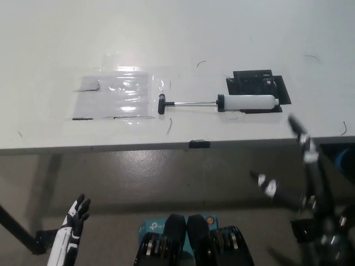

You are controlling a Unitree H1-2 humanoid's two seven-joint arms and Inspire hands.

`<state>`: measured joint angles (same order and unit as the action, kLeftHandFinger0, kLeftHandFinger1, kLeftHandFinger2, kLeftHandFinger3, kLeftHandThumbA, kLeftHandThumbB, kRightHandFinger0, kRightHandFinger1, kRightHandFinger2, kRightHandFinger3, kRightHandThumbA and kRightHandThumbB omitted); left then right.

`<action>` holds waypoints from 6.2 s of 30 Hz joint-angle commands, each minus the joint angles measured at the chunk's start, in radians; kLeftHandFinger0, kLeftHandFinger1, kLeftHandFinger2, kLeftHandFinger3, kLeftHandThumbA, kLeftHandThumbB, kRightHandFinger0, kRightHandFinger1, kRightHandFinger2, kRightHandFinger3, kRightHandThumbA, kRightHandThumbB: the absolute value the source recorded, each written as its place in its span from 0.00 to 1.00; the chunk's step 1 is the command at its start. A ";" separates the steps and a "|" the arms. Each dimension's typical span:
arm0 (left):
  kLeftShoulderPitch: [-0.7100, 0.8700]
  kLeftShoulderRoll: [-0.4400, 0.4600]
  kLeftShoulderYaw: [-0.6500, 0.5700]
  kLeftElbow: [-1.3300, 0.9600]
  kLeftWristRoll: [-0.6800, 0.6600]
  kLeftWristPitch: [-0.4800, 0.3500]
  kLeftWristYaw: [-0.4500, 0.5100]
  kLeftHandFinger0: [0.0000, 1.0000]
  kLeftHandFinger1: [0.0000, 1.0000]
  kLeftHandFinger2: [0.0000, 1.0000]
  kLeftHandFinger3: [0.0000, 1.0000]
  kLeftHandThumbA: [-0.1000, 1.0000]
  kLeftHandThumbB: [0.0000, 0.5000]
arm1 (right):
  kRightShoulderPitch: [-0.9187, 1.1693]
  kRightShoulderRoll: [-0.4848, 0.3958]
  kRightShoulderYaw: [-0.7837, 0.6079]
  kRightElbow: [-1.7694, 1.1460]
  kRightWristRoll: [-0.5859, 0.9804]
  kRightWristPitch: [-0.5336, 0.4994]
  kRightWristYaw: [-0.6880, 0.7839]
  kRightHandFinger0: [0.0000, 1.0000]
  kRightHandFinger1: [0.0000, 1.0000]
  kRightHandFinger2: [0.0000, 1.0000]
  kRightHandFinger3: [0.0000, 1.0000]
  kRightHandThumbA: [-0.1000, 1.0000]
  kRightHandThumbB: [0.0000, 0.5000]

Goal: The robot uses right hand to pick up a small white air pumper and uses its left hand to compress it, and then puts it on the desk

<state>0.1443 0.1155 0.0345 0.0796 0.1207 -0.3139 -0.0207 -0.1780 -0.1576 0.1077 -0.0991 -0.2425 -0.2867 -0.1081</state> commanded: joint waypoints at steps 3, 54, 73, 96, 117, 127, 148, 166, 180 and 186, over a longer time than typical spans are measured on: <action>-0.009 0.004 0.011 -0.034 0.007 -0.071 0.027 1.00 1.00 1.00 1.00 1.00 0.26 | -0.396 -0.204 0.049 0.034 0.009 0.347 0.325 1.00 1.00 1.00 1.00 0.93 0.59; -0.020 0.010 0.032 -0.031 0.036 -0.078 0.030 1.00 1.00 1.00 1.00 1.00 0.23 | -1.124 -0.055 0.430 1.345 -0.203 0.309 0.549 1.00 1.00 1.00 1.00 1.00 0.85; -0.010 0.003 0.034 -0.024 0.028 -0.077 0.030 1.00 1.00 1.00 1.00 1.00 0.29 | -1.071 -0.032 0.536 1.378 -0.334 0.271 0.309 0.01 0.07 0.15 0.25 0.29 0.44; 0.005 0.004 0.038 -0.015 0.018 -0.098 0.027 1.00 1.00 1.00 1.00 1.00 0.25 | -1.011 -0.076 0.484 1.379 -0.332 0.152 0.117 0.13 0.46 0.69 0.14 0.22 0.39; 0.034 -0.014 0.042 -0.105 -0.054 -0.075 0.010 1.00 1.00 1.00 1.00 1.00 0.23 | -0.787 -0.232 0.374 0.819 -0.316 0.112 0.213 0.01 0.45 0.78 0.86 0.00 0.25; -0.047 -0.011 0.098 -0.252 -0.108 0.038 0.024 1.00 1.00 1.00 1.00 1.00 0.21 | -0.628 -0.296 0.323 0.445 -0.297 0.181 0.354 0.00 0.32 0.59 0.66 0.00 0.23; -0.298 -0.094 0.071 -0.318 -0.067 0.172 0.024 1.00 1.00 1.00 1.00 1.00 0.32 | -0.375 -0.296 0.226 -0.139 -0.226 0.269 0.522 0.02 0.38 0.67 0.53 0.00 0.34; -0.135 -0.197 -0.124 -0.593 -0.109 0.232 -0.017 1.00 1.00 1.00 1.00 1.00 0.39 | -0.350 -0.292 0.194 -0.173 -0.278 0.317 0.539 0.03 0.43 0.73 0.62 0.00 0.33; -0.168 -0.162 -0.094 -0.578 -0.088 0.202 0.002 1.00 1.00 1.00 1.00 1.00 0.40 | -0.422 -0.282 0.210 -0.151 -0.491 0.393 0.550 0.00 0.40 0.71 0.79 0.00 0.37; -0.197 -0.181 -0.094 -0.543 -0.050 0.211 0.019 1.00 1.00 1.00 1.00 1.00 0.47 | -0.423 -0.266 0.222 -0.175 -0.557 0.415 0.566 0.00 0.42 0.73 0.78 0.00 0.37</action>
<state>-0.0267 -0.0532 -0.0591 -0.4652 0.0348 -0.0872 -0.0209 -0.5512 -0.4292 0.3303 -0.2379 -0.7191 0.0930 0.4433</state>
